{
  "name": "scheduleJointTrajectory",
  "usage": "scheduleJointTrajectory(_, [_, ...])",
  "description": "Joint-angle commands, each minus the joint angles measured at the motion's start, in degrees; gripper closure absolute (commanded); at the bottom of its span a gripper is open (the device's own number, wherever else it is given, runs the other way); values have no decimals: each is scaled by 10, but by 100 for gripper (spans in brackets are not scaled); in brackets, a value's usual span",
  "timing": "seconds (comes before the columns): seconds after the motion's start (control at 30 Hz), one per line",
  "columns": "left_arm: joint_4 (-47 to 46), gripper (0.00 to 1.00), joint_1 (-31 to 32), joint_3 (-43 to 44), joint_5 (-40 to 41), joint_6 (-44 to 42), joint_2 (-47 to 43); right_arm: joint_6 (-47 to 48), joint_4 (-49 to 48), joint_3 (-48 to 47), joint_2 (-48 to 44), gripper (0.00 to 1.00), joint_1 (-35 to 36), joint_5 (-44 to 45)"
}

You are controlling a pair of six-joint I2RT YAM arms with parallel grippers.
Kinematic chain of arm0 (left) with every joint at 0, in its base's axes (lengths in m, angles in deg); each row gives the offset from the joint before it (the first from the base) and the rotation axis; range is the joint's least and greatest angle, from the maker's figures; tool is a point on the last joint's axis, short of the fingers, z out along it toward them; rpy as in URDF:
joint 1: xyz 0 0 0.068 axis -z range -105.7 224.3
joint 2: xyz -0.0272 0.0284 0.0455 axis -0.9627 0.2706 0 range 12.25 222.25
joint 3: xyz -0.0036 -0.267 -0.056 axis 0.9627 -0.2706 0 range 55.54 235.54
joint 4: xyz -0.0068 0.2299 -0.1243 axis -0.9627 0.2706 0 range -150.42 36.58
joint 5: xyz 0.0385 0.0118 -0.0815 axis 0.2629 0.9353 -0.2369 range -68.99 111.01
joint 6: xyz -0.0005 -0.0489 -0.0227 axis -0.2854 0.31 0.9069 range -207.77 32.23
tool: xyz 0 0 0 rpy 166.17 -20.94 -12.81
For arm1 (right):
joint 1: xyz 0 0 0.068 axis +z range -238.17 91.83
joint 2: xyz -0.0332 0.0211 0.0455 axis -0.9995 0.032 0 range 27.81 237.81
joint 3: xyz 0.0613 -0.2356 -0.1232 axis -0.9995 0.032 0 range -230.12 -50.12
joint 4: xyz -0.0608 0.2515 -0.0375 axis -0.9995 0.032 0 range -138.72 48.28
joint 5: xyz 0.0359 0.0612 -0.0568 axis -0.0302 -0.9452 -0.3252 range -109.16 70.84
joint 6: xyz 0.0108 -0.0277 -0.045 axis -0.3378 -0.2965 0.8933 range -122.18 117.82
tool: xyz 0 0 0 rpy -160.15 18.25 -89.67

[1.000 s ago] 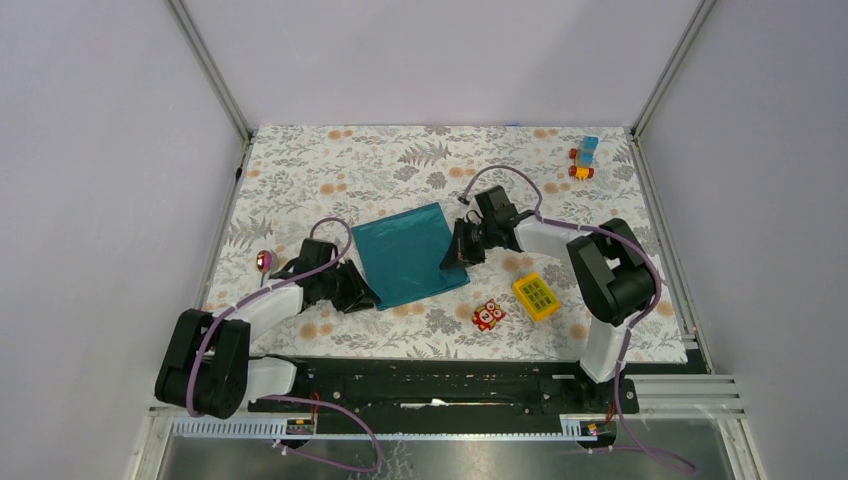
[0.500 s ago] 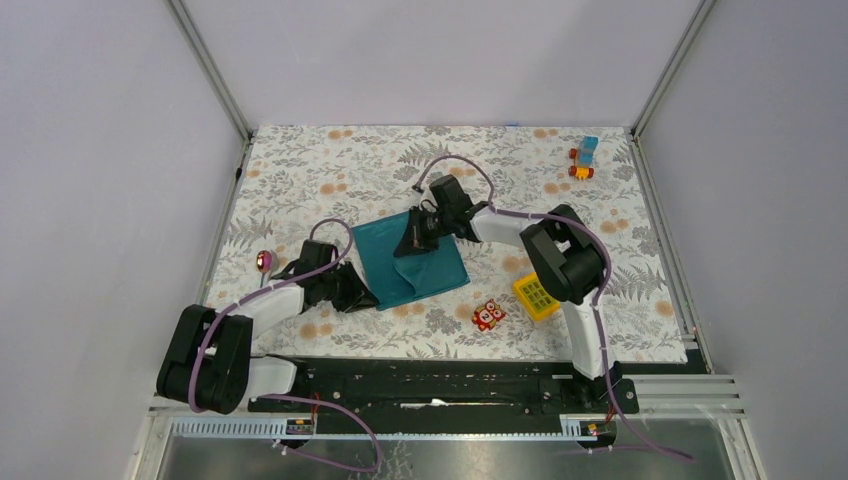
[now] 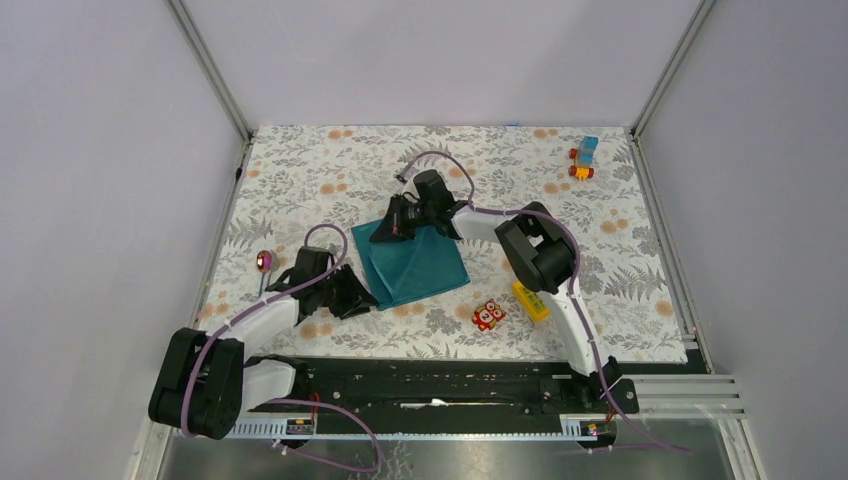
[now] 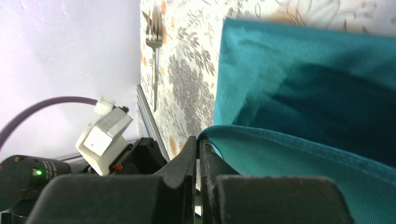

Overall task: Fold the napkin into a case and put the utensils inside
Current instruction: Fold the top corner of the square-folded napkin at the center of the board.

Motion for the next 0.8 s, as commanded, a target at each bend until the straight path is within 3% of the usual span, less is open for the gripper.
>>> scheduleJointTrajectory(0.0, [-12, 63, 1, -14, 8, 0, -7, -27, -46, -56, 27, 100, 5, -19])
scheduleJointTrajectory(0.43, [-14, 70, 1, -30, 11, 8, -5, -63, -77, -134, 96, 100, 7, -3])
scheduleJointTrajectory(0.77, [-7, 71, 1, -30, 17, 11, -11, -56, -47, -198, 138, 97, 7, -4])
